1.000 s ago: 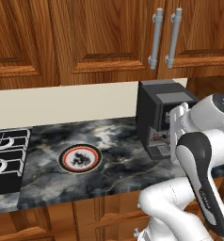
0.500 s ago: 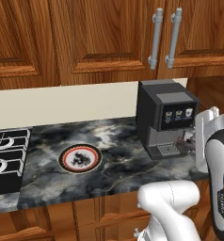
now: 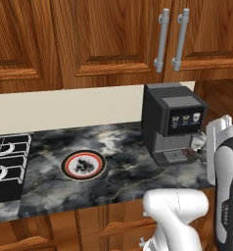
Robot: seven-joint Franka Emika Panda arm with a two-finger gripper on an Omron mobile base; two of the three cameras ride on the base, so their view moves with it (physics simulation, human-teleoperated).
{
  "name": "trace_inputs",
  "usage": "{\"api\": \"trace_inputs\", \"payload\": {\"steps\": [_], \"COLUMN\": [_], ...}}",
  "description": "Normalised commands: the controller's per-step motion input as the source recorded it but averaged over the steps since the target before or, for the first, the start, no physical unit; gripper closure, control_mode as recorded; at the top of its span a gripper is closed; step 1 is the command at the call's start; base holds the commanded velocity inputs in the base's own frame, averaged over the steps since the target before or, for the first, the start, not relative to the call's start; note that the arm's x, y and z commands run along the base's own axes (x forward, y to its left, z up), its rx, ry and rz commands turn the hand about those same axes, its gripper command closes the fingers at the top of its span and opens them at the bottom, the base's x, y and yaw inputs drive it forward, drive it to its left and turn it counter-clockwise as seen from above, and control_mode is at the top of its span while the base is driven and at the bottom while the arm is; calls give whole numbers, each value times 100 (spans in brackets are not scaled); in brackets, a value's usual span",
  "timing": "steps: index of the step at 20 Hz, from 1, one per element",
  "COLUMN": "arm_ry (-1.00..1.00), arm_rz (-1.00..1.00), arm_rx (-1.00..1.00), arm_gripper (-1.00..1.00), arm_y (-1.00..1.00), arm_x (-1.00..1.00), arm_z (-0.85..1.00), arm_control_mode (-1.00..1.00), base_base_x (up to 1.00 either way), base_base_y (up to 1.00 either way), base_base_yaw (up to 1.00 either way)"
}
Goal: Place the fish on the rack of the oven, and slide the rack back inside. Close the oven door.
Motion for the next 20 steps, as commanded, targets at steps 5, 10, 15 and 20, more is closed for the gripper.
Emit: {"api": "trace_inputs", "payload": {"steps": [5, 10, 15, 20], "arm_ry": [0, 6, 12, 16], "arm_rz": [-3, -6, 0, 0], "arm_rx": [0, 0, 0, 0], "arm_gripper": [100, 100, 100, 100], "arm_y": [0, 0, 0, 0], "arm_x": [-82, -32, 43, 63], "arm_z": [-22, -6, 4, 2], "arm_control_mode": [-100, -100, -100, -100], "base_base_x": [0, 0, 0, 0], "base_base_y": [0, 0, 0, 0], "base_base_yaw": [0, 0, 0, 0]}}
